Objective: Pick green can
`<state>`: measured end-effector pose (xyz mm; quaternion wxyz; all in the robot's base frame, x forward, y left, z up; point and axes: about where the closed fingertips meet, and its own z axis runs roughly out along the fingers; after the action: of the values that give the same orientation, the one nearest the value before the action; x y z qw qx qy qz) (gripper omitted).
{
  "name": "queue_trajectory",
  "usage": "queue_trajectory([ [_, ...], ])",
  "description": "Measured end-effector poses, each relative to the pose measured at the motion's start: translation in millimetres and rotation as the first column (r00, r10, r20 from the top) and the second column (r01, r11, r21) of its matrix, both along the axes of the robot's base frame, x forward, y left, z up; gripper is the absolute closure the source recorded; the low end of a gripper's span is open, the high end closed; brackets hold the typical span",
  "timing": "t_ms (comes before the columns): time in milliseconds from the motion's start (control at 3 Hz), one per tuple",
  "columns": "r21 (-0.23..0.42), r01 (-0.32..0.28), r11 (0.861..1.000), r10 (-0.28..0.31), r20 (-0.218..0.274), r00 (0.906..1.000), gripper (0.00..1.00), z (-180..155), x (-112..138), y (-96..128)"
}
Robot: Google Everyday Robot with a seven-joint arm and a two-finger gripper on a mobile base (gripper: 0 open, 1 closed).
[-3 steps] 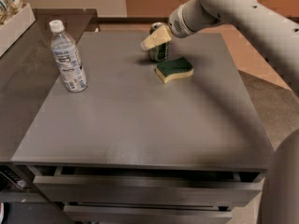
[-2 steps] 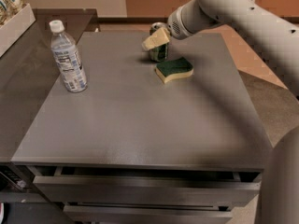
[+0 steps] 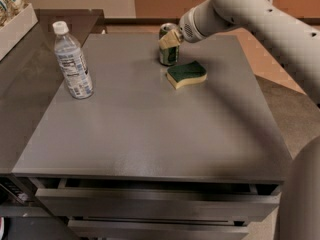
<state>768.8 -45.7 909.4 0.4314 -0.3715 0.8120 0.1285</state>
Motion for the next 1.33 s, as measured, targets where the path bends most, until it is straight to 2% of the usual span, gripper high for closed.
queue_trajectory([
  [333,0.014,-0.013,1.0,0.013,0.013,0.9998,0.88,7.8,-3.0,-0.1],
  [667,0.027,-0.053,0.998,0.052,0.029,0.9982,1.0,29.0,-9.0,2.7],
  [1000,0.033,-0.121,0.992,0.119,0.055,0.9914,1.0,60.2,-17.2,7.0],
  [1333,0.03,-0.198,0.98,0.194,0.089,0.9769,1.0,90.1,-25.9,13.8],
])
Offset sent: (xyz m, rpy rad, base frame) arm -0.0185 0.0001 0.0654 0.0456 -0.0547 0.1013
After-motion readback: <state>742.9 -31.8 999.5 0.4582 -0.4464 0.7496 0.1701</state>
